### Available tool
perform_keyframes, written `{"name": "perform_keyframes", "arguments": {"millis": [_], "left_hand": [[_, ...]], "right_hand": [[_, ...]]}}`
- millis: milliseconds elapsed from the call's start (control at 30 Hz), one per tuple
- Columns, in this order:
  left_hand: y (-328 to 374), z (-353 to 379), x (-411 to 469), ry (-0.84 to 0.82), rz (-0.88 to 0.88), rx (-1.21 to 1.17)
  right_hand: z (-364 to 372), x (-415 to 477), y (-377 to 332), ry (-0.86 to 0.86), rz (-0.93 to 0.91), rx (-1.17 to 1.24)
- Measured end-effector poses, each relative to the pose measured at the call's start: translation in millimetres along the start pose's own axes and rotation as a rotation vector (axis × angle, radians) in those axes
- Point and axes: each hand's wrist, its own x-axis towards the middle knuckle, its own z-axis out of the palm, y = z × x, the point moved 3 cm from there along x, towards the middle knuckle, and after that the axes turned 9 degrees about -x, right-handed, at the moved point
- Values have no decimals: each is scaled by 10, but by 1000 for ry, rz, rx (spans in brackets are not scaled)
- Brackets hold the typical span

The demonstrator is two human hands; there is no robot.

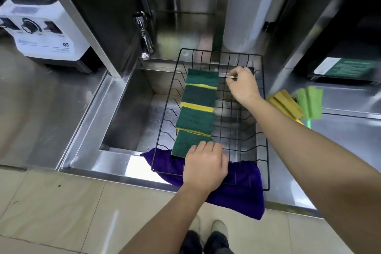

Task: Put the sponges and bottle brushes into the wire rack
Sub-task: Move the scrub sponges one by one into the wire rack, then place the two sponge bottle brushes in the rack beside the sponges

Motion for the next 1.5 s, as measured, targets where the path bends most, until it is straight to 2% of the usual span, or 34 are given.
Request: {"name": "perform_keyframes", "arguments": {"millis": [167, 333, 600, 800, 900, 933, 1000, 1133, 1233, 1300, 1400, 1500], "left_hand": [[-2, 9, 9, -21, 4, -6], [37, 22, 18, -14, 60, -6], [39, 40, 30, -60, 124, -19], [86, 63, -83, -208, 489, -45], [93, 42, -73, -208, 497, -35], [95, 42, -69, -209, 491, -30], [93, 39, -69, -212, 485, -24], [99, 27, -73, -218, 483, -39], [105, 13, -71, -215, 479, -53], [103, 9, -71, -214, 481, -67], [99, 11, -78, -218, 490, -83], [88, 17, -75, -211, 493, -84]], "right_hand": [[-402, -283, 354, 185, -37, -149], [-620, -623, 840, 220, 102, -315], [-652, -1038, 1436, 118, 261, -404], [-603, -1179, 1541, 104, 261, -518], [-548, -1204, 1521, -69, 261, -594], [-531, -1216, 1518, -101, 274, -575], [-523, -1239, 1501, -58, 320, -472], [-667, -1193, 1285, 178, 317, -300], [-922, -1105, 988, 420, 261, 24], [-1047, -1019, 775, 491, 230, 221], [-1038, -865, 457, 441, 162, 317], [-812, -763, 253, 299, 145, 419]]}}
